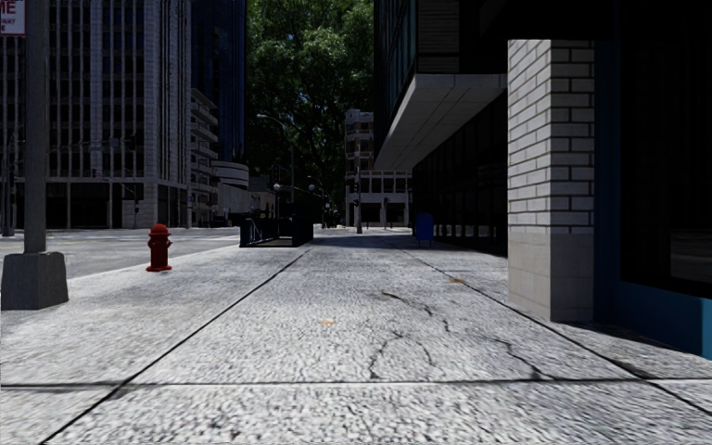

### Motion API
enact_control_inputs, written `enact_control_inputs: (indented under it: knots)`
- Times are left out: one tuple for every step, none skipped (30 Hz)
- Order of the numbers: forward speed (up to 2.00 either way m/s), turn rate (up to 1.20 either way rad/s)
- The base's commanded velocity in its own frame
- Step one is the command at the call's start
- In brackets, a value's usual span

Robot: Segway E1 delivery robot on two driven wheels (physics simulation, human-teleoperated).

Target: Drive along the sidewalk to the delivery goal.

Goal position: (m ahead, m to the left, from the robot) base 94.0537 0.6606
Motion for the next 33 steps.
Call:
enact_control_inputs:
  knots:
    - [2.0, 0.0]
    - [2.0, 0.0]
    - [2.0, 0.0]
    - [2.0, 0.0]
    - [2.0, 0.0]
    - [2.0, 0.0]
    - [2.0, 0.0]
    - [2.0, 0.0]
    - [2.0, 0.0]
    - [2.0, 0.0]
    - [2.0, 0.0]
    - [2.0, 0.0]
    - [2.0, 0.0]
    - [2.0, 0.0]
    - [2.0, 0.0]
    - [2.0, 0.0]
    - [2.0, 0.0]
    - [2.0, 0.0]
    - [2.0, 0.0]
    - [2.0, 0.0]
    - [2.0, 0.0]
    - [2.0, 0.0]
    - [2.0, 0.0]
    - [2.0, 0.0]
    - [2.0, 0.0]
    - [2.0, 0.0]
    - [2.0, 0.0]
    - [2.0, 0.0]
    - [2.0, 0.0]
    - [2.0, 0.0]
    - [2.0, 0.0]
    - [2.0, 0.0]
    - [2.0, 0.0]
